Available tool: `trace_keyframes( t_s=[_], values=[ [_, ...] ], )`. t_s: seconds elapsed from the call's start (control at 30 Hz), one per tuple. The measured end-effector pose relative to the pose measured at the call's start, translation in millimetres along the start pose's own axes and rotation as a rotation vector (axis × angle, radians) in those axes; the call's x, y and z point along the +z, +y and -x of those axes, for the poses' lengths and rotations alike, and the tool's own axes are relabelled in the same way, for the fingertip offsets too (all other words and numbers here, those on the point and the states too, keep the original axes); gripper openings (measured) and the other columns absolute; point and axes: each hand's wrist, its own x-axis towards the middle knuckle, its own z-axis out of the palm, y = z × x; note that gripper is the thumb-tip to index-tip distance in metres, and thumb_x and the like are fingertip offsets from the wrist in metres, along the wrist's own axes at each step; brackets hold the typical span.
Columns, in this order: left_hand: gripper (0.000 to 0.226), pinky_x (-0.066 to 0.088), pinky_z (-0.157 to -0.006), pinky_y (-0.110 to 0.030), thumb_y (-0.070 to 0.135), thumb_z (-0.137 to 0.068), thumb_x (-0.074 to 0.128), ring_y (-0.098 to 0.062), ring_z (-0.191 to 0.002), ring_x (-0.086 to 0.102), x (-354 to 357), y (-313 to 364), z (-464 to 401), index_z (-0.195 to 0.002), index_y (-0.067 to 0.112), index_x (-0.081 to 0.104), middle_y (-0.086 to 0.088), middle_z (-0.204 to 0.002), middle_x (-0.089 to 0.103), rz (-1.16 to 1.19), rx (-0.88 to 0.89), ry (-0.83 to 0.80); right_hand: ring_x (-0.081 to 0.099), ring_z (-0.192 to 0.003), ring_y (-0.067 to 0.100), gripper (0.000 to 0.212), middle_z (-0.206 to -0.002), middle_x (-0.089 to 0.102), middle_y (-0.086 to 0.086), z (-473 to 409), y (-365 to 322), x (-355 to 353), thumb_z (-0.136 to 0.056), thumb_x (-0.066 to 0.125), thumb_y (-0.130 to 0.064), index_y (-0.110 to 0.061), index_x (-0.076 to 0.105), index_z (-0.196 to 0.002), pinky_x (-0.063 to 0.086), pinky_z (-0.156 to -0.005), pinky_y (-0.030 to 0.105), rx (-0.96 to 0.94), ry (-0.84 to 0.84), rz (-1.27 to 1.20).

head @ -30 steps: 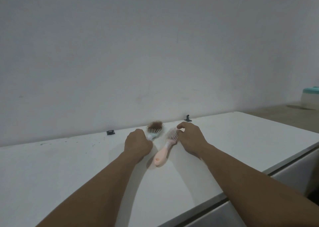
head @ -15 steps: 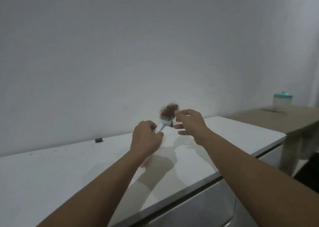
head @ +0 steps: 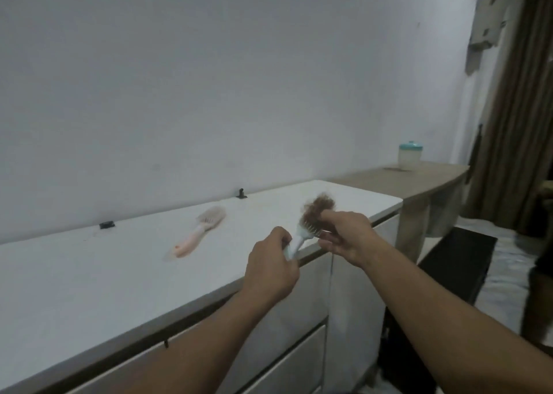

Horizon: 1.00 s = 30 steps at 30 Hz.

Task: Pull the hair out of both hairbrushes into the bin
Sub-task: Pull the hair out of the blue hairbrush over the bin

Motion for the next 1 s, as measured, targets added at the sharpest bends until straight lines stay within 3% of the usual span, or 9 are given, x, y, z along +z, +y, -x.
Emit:
trace_keyframes(
  t_s=[0.17,0.43,0.67,0.8,0.9,1.0],
  values=[
    [0.025,0.05,-0.074,-0.037,0.014,-0.075,0.07,-0.025,-0.087,0.061,52,5,48,-0.093,0.022,0.054,0.004,-0.09,0.064,0.05,-0.016,-0.089,0.058,-0.04,0.007,0.003,-0.069,0.063,0.004,15,46,-52,-0.086,0.066,-0.008,-0.008,0.064,-0.089,0.055,-0.064,0.032,0.081,0.133,0.01],
    [0.024,0.051,-0.07,-0.039,0.016,-0.073,0.072,-0.027,-0.082,0.061,96,-3,97,-0.09,0.019,0.054,0.0,-0.087,0.065,0.069,-0.108,-0.212,0.073,-0.087,0.024,0.022,-0.101,0.074,0.012,39,103,-109,-0.089,0.069,-0.015,-0.008,0.062,-0.108,0.059,-0.069,0.034,0.195,0.086,0.082],
    [0.029,0.052,-0.079,-0.035,0.017,-0.077,0.07,-0.028,-0.092,0.066,105,-10,113,-0.106,0.018,0.069,-0.007,-0.097,0.072,0.096,-0.145,-0.326,0.071,-0.095,0.027,0.015,-0.11,0.069,0.014,50,138,-127,-0.092,0.063,-0.016,-0.01,0.061,-0.105,0.055,-0.068,0.035,0.165,0.119,0.077],
    [0.021,0.048,-0.072,-0.034,0.019,-0.082,0.063,-0.026,-0.082,0.065,116,-15,120,-0.1,0.018,0.072,-0.007,-0.086,0.071,0.152,-0.173,-0.348,0.07,-0.088,0.024,0.019,-0.11,0.067,0.015,51,155,-131,-0.096,0.057,-0.012,-0.009,0.06,-0.115,0.056,-0.066,0.035,0.11,0.188,0.156],
    [0.017,0.045,-0.067,-0.03,0.021,-0.081,0.059,-0.02,-0.075,0.062,125,-23,129,-0.094,0.022,0.071,0.0,-0.079,0.068,0.161,-0.217,-0.356,0.069,-0.089,0.021,0.011,-0.108,0.067,0.01,56,171,-136,-0.096,0.057,-0.018,-0.015,0.061,-0.106,0.058,-0.07,0.036,0.049,0.21,0.275],
    [0.02,0.048,-0.07,-0.032,0.025,-0.075,0.057,-0.024,-0.078,0.064,136,-34,138,-0.091,0.024,0.069,0.003,-0.076,0.065,0.172,-0.251,-0.401,0.068,-0.092,0.019,0.005,-0.102,0.068,0.004,64,186,-140,-0.093,0.061,-0.023,-0.023,0.063,-0.098,0.058,-0.083,0.041,-0.048,0.206,0.423]
  ],
)
